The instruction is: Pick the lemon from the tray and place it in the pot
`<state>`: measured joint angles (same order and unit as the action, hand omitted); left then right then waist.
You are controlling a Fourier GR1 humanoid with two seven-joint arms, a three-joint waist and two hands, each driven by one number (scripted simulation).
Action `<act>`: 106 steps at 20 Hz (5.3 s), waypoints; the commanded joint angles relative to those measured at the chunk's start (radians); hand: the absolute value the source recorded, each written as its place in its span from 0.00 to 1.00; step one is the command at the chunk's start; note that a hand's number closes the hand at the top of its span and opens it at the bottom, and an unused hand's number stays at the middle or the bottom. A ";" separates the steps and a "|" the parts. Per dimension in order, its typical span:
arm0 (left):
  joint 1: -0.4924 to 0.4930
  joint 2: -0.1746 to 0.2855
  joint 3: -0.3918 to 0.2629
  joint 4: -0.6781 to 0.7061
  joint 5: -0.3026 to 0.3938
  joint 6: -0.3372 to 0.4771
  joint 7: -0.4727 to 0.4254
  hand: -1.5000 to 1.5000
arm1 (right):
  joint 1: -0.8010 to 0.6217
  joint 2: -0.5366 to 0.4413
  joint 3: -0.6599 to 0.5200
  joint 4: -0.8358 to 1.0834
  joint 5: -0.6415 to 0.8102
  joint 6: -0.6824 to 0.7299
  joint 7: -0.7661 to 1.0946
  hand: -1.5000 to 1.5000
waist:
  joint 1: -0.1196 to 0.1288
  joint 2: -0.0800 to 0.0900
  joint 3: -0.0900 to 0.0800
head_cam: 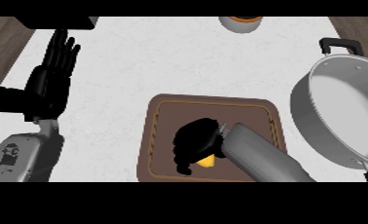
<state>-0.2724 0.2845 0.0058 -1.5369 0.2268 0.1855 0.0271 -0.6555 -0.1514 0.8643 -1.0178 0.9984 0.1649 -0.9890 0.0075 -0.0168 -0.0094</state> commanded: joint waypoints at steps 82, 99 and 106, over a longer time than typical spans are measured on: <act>-0.044 -0.036 0.090 0.029 -0.049 -0.073 0.028 0.50 | 0.371 -0.436 -1.227 0.131 -0.437 -0.079 0.333 0.00 | -0.005 0.018 0.010; 0.007 -0.073 0.065 -0.027 -0.093 -0.041 0.035 0.50 | 0.297 -0.534 -1.558 0.264 -0.899 0.236 0.439 0.00 | -0.008 0.018 0.010; 0.004 -0.086 0.057 -0.054 -0.083 -0.050 0.057 0.50 | 0.232 -0.723 -1.620 0.628 -0.920 0.337 0.258 0.00 | 0.015 0.025 0.014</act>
<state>-0.2773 0.2098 0.0705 -1.5672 0.1491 0.1270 0.0690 -0.3980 -0.7796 -0.7210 -0.5404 0.0958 0.4405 -0.6599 0.0124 0.0051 0.0024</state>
